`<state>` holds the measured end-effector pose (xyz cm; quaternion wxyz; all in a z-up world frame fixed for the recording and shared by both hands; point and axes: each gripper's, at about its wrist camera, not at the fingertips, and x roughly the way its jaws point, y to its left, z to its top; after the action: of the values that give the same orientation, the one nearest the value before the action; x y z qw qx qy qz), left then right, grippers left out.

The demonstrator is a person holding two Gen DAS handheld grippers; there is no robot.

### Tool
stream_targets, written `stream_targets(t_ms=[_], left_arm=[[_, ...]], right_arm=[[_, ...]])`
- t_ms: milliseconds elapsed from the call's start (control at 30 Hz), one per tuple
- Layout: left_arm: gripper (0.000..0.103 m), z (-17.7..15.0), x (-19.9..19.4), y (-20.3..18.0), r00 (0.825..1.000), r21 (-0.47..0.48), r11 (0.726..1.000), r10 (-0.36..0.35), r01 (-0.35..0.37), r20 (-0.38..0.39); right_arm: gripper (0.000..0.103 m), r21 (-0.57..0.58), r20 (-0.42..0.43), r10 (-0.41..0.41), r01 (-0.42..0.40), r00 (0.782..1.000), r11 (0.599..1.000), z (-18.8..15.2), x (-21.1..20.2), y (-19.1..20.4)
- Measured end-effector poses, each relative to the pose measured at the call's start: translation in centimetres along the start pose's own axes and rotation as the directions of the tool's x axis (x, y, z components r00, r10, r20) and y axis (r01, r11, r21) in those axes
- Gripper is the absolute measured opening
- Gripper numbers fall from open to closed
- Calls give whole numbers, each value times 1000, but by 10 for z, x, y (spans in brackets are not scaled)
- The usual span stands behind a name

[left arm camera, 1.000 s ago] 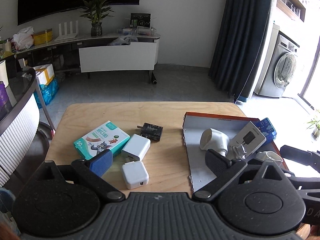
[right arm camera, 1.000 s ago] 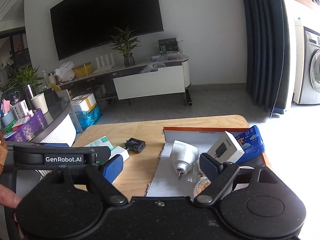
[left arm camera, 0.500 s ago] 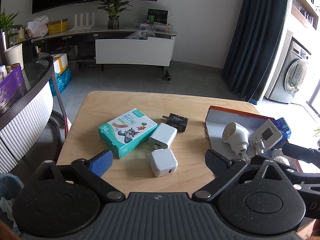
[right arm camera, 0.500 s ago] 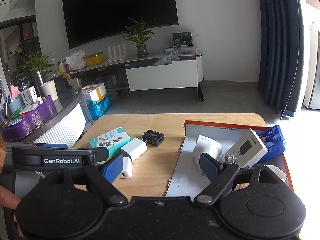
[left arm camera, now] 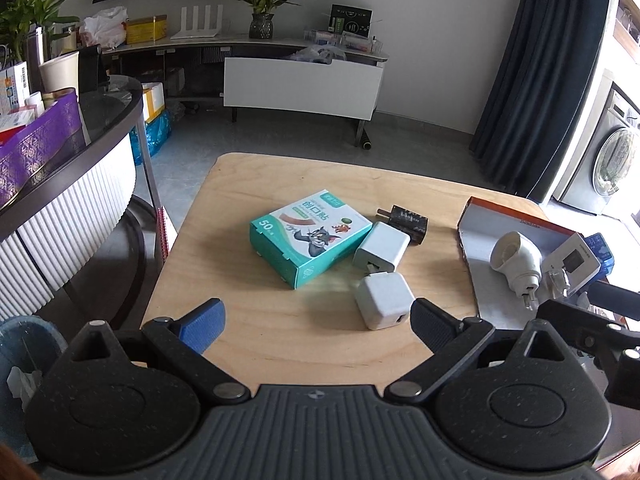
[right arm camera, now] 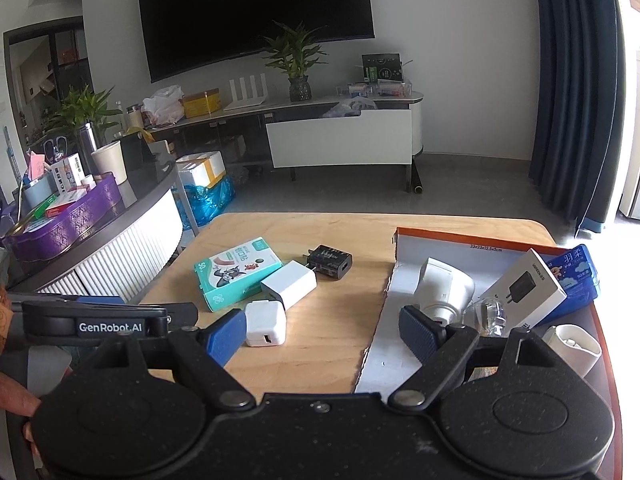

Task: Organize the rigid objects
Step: 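Grasp the teal bandage box with left tool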

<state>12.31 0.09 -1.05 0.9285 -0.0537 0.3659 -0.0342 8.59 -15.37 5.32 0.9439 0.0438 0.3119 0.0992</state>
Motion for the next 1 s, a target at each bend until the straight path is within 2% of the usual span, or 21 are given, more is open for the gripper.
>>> stream_targets(t_ms=[667,833,1000], left_arm=[[102,-2,9,22,1000,-13,1000,23,-23,-20],[103,5,23,25,1000,34,999,8,-7,-25],[103,18,45,24,999,140,989,-38,43,-38]], right_arm=[[99,-21,-43,23,-24,999,999,-3,18,12],[99,-24,-54,27,-29,998,999,-6,22,14],[99,-23,-63,26,-28,998,999,-7,26,14]])
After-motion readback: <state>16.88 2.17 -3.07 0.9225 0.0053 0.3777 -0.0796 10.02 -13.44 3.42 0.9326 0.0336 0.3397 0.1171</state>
